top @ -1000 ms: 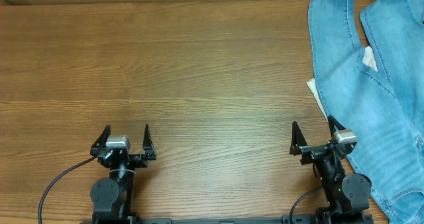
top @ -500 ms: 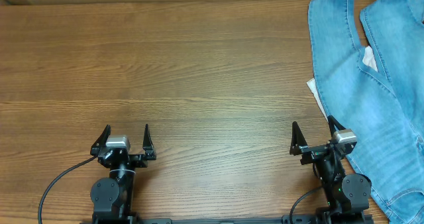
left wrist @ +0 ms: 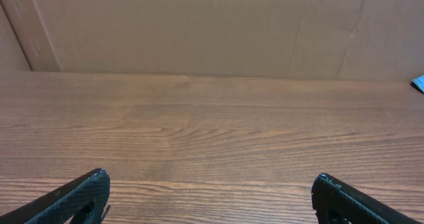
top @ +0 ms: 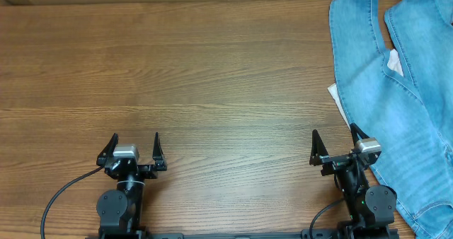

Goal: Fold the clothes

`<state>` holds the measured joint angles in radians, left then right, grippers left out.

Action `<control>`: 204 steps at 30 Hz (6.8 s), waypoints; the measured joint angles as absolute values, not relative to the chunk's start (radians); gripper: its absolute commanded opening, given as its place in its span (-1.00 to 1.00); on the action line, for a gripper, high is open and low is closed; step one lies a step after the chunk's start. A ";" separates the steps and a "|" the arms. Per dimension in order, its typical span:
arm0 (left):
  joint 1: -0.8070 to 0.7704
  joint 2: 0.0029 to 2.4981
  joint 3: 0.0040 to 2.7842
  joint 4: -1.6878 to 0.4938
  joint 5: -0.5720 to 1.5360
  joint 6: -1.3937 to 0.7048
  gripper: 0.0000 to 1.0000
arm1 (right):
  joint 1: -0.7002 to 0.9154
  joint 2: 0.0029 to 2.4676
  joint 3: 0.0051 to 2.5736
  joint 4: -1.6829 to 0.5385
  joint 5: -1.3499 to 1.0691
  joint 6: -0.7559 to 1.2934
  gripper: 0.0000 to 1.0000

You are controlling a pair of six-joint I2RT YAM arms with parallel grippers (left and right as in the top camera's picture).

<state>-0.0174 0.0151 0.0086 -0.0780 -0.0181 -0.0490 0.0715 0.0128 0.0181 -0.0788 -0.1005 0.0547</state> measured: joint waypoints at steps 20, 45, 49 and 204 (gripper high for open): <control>-0.017 0.015 0.009 -0.078 -0.018 -0.049 1.00 | 0.072 0.013 0.018 -0.079 -0.101 0.055 1.00; -0.017 0.015 0.009 -0.078 -0.015 -0.054 1.00 | 0.072 0.013 0.018 -0.079 -0.097 0.140 1.00; -0.017 0.015 0.009 -0.080 -0.012 -0.126 1.00 | 0.072 0.013 0.022 -0.139 -0.080 0.184 1.00; -0.711 1.425 0.741 -0.068 0.289 -0.669 1.00 | -0.049 1.504 1.548 -1.278 0.067 0.300 1.00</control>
